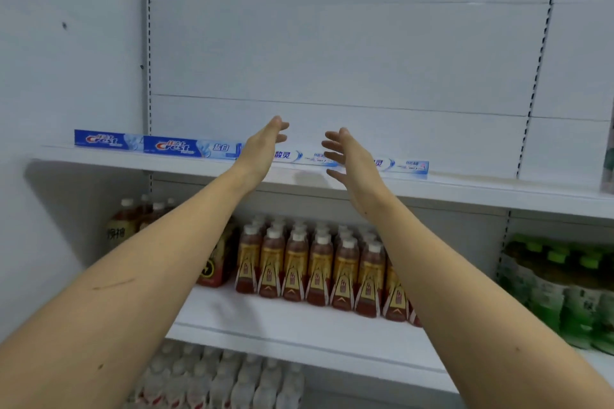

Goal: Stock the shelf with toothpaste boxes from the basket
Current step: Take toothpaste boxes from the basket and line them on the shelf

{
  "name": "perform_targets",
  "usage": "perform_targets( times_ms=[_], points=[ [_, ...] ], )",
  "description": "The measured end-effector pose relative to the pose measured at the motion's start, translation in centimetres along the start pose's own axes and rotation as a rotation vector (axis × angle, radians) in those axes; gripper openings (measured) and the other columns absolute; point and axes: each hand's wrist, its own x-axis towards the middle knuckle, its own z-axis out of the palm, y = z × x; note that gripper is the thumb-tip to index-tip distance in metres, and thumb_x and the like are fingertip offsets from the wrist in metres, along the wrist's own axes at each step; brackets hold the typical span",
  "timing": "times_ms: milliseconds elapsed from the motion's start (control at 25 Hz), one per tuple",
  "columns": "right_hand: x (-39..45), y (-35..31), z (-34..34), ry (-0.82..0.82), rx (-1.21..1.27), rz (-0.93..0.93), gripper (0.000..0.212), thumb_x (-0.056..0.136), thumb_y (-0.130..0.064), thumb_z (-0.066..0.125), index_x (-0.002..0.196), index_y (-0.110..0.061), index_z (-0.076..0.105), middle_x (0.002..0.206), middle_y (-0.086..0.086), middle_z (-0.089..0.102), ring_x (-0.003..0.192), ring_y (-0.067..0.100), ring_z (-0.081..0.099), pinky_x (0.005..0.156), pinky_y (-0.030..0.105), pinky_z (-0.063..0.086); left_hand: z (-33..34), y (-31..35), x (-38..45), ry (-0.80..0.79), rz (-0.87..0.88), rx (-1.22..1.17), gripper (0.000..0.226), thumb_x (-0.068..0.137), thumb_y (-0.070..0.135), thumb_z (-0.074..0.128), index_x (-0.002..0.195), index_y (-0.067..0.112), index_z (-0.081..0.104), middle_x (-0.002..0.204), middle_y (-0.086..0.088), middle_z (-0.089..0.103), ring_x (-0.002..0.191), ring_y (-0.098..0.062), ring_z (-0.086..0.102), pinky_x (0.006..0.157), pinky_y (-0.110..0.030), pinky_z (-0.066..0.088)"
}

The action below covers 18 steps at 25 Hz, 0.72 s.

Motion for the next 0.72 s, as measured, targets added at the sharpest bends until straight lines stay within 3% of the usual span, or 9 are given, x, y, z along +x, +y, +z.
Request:
perform_targets(
  times_ms=[200, 360, 560, 720],
  points=[
    [-6.6, 4.5, 2.2, -0.169, 0.197, 0.065, 0.046, 0.104, -0.048, 0.027, 0.127, -0.026, 0.060, 0.131, -0.004, 0.062, 0.123, 0.012, 0.055, 0.106, 0.041, 0.042, 2.6, -4.9, -7.9, 0.043, -0.088, -0.103, 0.048, 0.104, 0.048, 0.023, 0.132, 0.027, 0.057, 0.133, 0.004, 0.060, 0.125, -0.006, 0.046, 0.110, -0.037, 0.027],
    [-14.2, 12.1, 1.8, -0.298, 0.183, 0.241, 0.052, 0.105, -0.048, 0.023, 0.136, -0.023, 0.056, 0.136, -0.007, 0.059, 0.127, 0.009, 0.052, 0.107, 0.036, 0.040, 5.8, -11.2, -16.4, 0.111, -0.279, -0.135, 0.049, 0.107, 0.040, 0.021, 0.136, 0.020, 0.055, 0.120, 0.012, 0.060, 0.107, 0.005, 0.052, 0.096, -0.025, 0.033],
    [-24.4, 22.8, 0.2, -0.362, 0.134, 0.561, 0.052, 0.105, -0.048, 0.025, 0.135, -0.019, 0.056, 0.135, -0.004, 0.059, 0.124, 0.010, 0.054, 0.108, 0.039, 0.042, 8.3, -22.0, -29.2, 0.153, -0.639, -0.076, 0.053, 0.104, 0.050, 0.021, 0.137, 0.024, 0.053, 0.134, 0.002, 0.059, 0.131, -0.013, 0.045, 0.117, -0.046, 0.024],
    [-33.1, 30.9, -0.4, -0.392, 0.026, 0.826, 0.057, 0.104, -0.049, 0.024, 0.139, -0.014, 0.053, 0.140, 0.000, 0.055, 0.128, 0.016, 0.051, 0.110, 0.042, 0.038, 9.2, -31.1, -39.6, 0.127, -0.951, -0.085, 0.055, 0.103, 0.055, 0.021, 0.139, 0.025, 0.050, 0.137, 0.001, 0.057, 0.132, -0.018, 0.042, 0.117, -0.047, 0.024]
  ],
)
